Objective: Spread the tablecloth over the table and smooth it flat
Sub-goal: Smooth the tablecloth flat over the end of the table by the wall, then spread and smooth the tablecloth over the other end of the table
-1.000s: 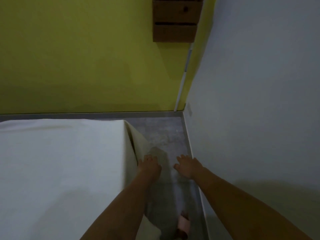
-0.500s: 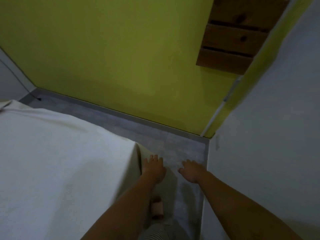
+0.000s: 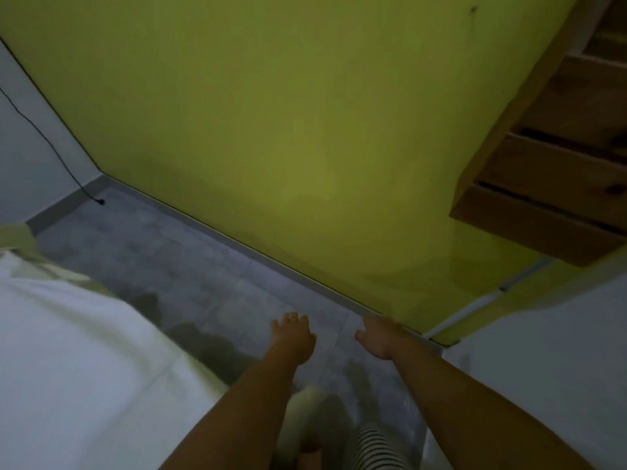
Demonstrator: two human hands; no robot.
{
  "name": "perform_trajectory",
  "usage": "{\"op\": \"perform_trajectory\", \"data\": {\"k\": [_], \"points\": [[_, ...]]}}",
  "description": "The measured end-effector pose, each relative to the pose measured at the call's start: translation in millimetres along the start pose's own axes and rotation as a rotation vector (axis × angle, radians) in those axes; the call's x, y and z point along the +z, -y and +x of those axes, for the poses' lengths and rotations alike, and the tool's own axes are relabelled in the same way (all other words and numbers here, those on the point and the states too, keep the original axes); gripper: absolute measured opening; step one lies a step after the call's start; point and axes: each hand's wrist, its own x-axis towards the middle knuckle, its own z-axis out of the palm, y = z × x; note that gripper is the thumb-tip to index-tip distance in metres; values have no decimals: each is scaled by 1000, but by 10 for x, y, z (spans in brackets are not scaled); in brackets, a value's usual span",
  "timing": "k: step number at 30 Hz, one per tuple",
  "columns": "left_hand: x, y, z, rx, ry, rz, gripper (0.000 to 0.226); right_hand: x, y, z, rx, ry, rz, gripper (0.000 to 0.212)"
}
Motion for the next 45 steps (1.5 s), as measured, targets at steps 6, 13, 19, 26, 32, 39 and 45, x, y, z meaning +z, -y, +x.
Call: {"op": "perform_trajectory", "data": {"k": [6, 13, 19, 26, 32, 39, 45], "points": [[-401, 438, 721, -149, -20, -176, 58, -735, 400, 981, -123, 19, -111, 55], [-993, 1068, 1277, -390, -126, -404, 57, -1633, 1355, 2020, -399, 26, -384, 50], [-1226, 1899, 1285, -642, -219, -504, 57, -1876, 2576, 2529, -669, 82, -641, 49], [-1501, 3232, 1104, -899, -275, -603, 55, -2022, 4358, 2882, -933, 79, -728, 53], [-2081, 4437, 1004, -1029, -346, -571, 55, -2402, 5768, 3171, -1046, 45, -739, 52], [-2561, 5525, 934, -1189, -398, -559, 55, -2704, 7082, 3581, -1162, 12, -825, 50], [-2678, 6230, 770, -1418, -453, -550, 55, -2751, 8253, 3654, -1333, 12, -888, 51]]}}
